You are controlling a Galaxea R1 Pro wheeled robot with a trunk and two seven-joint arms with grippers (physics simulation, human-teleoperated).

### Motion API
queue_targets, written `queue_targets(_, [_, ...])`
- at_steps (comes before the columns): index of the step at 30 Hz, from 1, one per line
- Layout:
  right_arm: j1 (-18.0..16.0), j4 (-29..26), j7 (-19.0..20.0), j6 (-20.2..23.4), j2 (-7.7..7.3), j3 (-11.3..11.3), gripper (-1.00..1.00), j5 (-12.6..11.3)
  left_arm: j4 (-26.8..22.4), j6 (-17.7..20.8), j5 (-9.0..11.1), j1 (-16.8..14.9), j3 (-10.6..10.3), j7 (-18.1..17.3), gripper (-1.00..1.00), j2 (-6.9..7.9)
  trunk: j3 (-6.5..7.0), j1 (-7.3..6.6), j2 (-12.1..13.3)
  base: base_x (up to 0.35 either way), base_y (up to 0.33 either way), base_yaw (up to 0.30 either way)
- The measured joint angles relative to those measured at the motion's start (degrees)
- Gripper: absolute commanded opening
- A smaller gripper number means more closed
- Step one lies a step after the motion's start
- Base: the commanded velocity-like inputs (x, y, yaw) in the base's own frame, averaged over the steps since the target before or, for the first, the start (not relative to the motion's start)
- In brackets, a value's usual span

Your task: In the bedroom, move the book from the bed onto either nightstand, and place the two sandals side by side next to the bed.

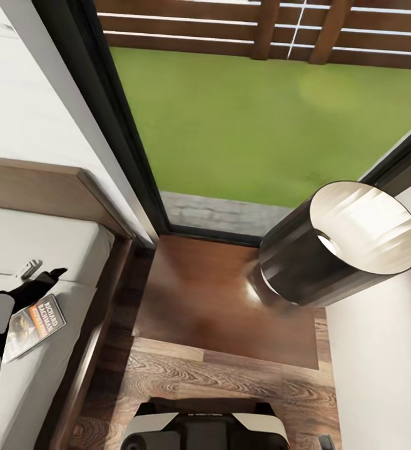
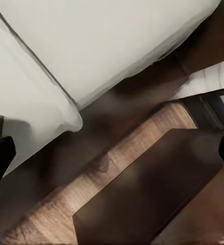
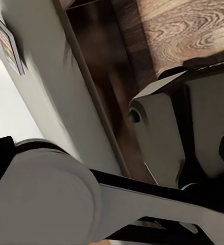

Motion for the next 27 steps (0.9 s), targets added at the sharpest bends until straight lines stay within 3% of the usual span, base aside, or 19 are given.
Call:
queue_targets(5, [0.01, 0.0, 0.0, 0.0, 0.0, 0.0, 1.0, 0.0, 0.31, 3.16, 0.33, 0.05, 0.04, -5.96, 1.0, -0.09, 0.9, -1.1, 2.01, 0.0, 0.0, 0.0])
queue_targets(13, [0.01, 0.0, -0.01, -0.07, 0.0, 0.01, 1.0, 0.0, 0.62, 7.57, 0.15, 0.96, 0.0, -22.06, 1.0, -1.15, 2.33, -2.86, 5.22, 0.0, 0.0, 0.0])
queue_targets(15, [0.02, 0.0, -0.04, -0.07, 0.0, 0.01, 1.0, 0.0, 0.64, 9.27, 0.06, 1.07, -0.01, -25.54, 1.0, -1.75, 2.69, -3.3, 6.02, 0.0, 0.0, 0.0])
queue_targets(16, [0.02, 0.0, -0.08, -0.06, 0.0, 0.01, 1.0, 0.0, 0.67, 10.73, 0.03, 1.16, -0.12, -28.91, 1.0, -2.33, 2.87, -3.52, 6.42, 0.0, 0.0, 0.0])
queue_targets(18, [0.01, 0.0, -0.08, -0.07, 0.0, 0.01, 1.0, 0.01, 0.88, 11.03, -0.03, 1.38, -0.48, -30.3, 1.0, -2.5, 3.23, -3.96, 7.22, 0.0, 0.0, 0.0])
queue_targets(21, [0.01, 0.0, -0.09, -0.08, 0.0, 0.01, 1.0, 0.03, 2.12, 11.04, -0.25, 3.04, -3.22, -32.28, 1.0, -3.29, 3.77, -4.61, 8.43, 0.0, 0.0, 0.0])
queue_targets(22, [0.02, 0.0, -0.09, -0.08, 0.0, 0.01, 1.0, 0.04, 2.52, 10.9, -0.34, 3.89, -5.63, -32.83, 1.0, -3.87, 3.95, -4.83, 8.83, 0.0, 0.0, 0.0])
queue_targets(24, [0.02, 0.0, -0.09, -0.07, 0.0, 0.01, 1.0, 0.03, 2.77, 10.33, -0.35, 5.17, -8.53, -33.29, 1.0, -4.37, 4.31, -5.27, 9.63, 0.0, 0.0, 0.0])
queue_targets(27, [0.02, 0.0, -0.09, -0.06, 0.0, 0.01, 1.0, 0.04, 2.9, 8.82, -0.38, 7.49, -10.52, -33.72, 1.0, -4.89, 4.85, -5.93, 10.84, 0.0, 0.0, 0.0])
